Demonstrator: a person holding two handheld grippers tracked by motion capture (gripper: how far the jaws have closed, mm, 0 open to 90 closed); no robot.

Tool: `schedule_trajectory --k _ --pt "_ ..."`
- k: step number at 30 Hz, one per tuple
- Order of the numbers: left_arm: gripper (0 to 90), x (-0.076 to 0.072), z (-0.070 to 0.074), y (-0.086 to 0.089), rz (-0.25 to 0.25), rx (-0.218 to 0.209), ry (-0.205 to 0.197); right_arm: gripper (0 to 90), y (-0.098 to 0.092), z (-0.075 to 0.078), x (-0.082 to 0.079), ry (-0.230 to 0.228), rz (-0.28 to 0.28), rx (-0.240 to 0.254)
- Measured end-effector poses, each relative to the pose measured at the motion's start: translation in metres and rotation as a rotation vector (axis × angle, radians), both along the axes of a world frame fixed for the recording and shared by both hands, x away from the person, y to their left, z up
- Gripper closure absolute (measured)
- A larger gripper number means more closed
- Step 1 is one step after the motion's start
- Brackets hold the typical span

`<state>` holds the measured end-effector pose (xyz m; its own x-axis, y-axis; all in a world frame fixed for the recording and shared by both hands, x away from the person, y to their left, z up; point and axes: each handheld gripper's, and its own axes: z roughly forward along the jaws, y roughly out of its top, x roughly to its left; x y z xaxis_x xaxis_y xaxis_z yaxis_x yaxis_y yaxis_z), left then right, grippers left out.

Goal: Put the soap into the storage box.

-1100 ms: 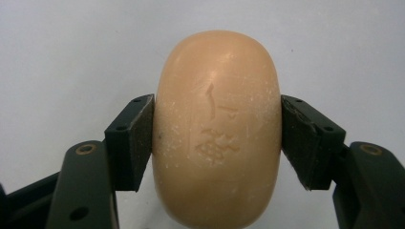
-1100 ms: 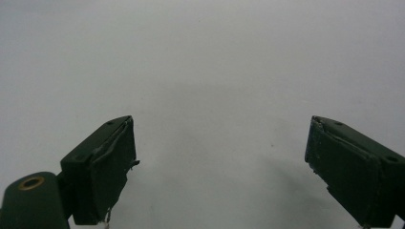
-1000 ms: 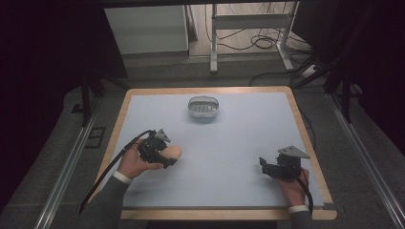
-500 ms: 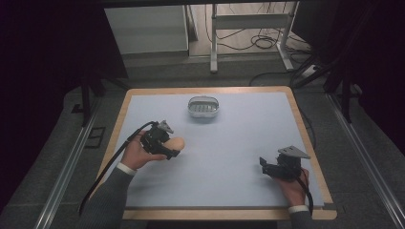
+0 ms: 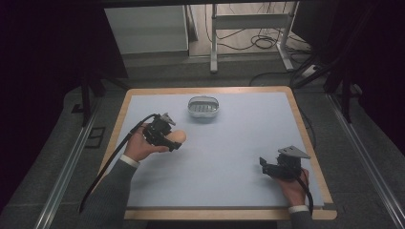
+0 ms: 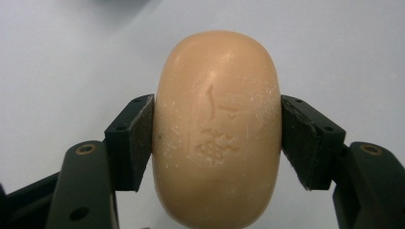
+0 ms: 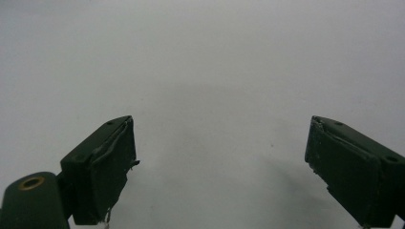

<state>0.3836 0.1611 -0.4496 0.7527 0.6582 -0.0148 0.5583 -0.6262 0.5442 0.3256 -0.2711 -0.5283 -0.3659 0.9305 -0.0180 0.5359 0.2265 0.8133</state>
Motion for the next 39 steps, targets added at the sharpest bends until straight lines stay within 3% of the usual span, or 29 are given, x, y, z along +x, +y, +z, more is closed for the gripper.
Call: schedule_trajectory --k 13,17,39 --pt "32.9 0.021 0.006 -0.004 0.004 0.003 -0.002 10.2 0.000 0.000 0.000 0.002 -0.004 -0.001" --pt "32.9 0.027 0.007 -0.004 0.013 -0.020 -0.011 10.1 0.000 0.000 0.000 0.001 -0.002 -0.002" --pt "32.8 0.049 0.012 -0.016 0.016 -0.018 -0.022 10.1 0.000 0.000 0.001 0.008 -0.002 0.003"
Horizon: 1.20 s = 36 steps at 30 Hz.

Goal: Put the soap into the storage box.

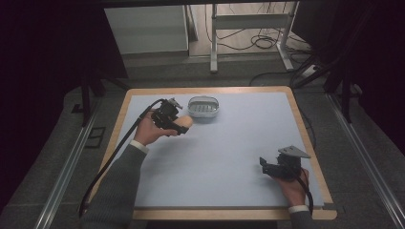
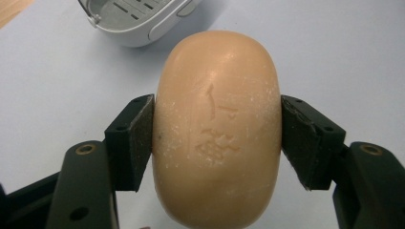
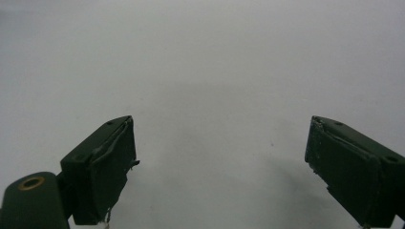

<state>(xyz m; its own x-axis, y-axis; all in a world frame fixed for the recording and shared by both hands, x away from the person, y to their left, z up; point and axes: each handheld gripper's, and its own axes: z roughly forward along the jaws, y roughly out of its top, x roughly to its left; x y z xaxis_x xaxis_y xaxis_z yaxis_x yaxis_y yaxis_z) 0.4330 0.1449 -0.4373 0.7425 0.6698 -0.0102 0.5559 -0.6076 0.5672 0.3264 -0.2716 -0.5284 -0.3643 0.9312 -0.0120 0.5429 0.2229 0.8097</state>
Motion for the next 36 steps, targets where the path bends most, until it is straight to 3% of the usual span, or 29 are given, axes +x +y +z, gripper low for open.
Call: schedule_trajectory --k 36 --pt "32.8 0.033 0.010 -0.022 -0.009 0.025 -0.009 10.1 -0.001 0.000 0.000 0.002 0.000 0.007"
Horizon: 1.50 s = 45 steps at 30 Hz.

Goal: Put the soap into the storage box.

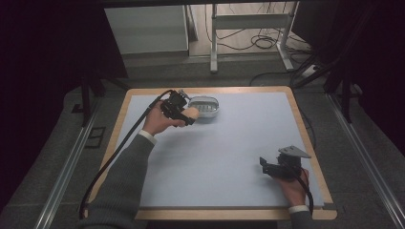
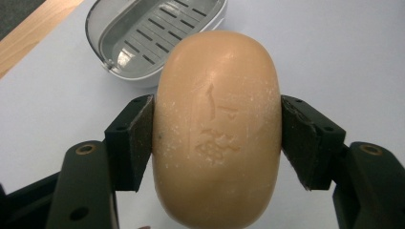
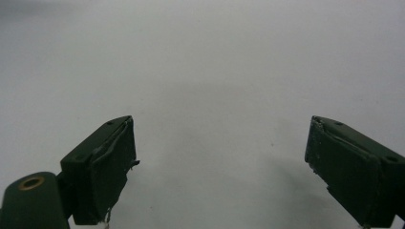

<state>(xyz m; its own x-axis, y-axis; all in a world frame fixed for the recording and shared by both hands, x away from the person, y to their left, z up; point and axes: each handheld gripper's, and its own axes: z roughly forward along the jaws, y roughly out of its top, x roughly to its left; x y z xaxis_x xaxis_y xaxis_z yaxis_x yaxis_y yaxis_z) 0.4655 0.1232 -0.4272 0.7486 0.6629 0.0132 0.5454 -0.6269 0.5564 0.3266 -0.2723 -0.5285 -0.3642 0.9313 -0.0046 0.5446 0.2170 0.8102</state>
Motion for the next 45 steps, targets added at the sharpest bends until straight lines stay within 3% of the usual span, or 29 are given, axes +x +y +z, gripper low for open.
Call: schedule_trajectory --k 45 --pt "32.9 0.045 -0.002 -0.021 -0.014 0.031 0.008 10.1 -0.001 0.000 0.000 -0.001 -0.002 0.006"
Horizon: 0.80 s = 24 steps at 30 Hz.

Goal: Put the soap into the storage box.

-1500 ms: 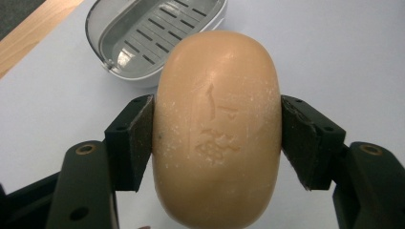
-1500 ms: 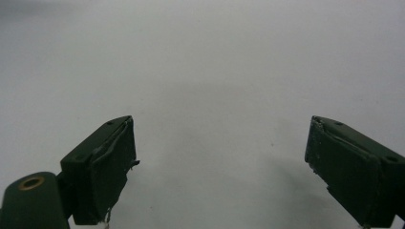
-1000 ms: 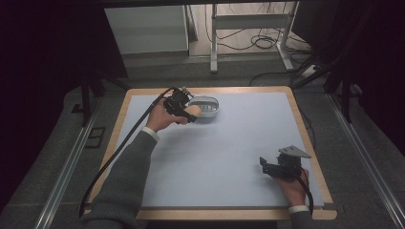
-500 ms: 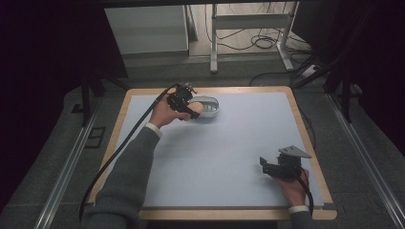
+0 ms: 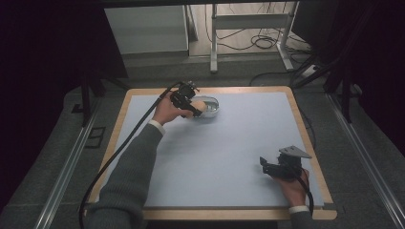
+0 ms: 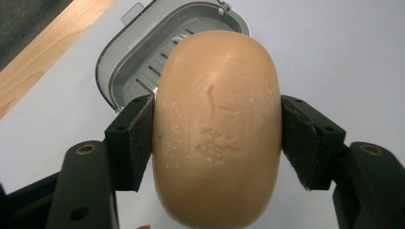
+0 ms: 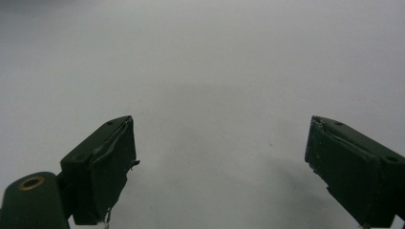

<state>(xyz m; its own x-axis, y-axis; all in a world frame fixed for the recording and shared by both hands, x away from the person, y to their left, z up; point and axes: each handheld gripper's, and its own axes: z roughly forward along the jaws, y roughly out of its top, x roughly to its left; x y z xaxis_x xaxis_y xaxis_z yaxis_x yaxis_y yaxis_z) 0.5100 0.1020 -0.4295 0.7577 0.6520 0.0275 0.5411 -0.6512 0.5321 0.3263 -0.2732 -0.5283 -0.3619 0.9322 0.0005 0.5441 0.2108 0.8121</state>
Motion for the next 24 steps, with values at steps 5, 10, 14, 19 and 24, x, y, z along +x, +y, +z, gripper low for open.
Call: schedule_trajectory --k 5,10,14,19,24 --pt "32.9 0.005 -0.002 -0.001 -0.001 0.003 0.003 10.1 0.000 0.000 0.000 0.001 -0.001 0.000" --pt "32.9 0.010 -0.005 -0.005 -0.006 0.005 0.006 10.1 0.000 0.000 0.000 0.002 -0.002 0.001" --pt "32.9 0.014 -0.007 -0.007 -0.007 0.009 0.010 10.1 0.000 0.000 0.000 0.002 -0.002 0.004" --pt "32.8 0.020 -0.009 -0.009 -0.016 0.017 0.013 10.1 0.000 0.000 0.000 0.003 -0.003 0.004" --pt "32.8 0.027 -0.010 -0.012 -0.022 0.022 0.007 10.1 -0.001 0.000 0.000 0.003 -0.004 0.006"
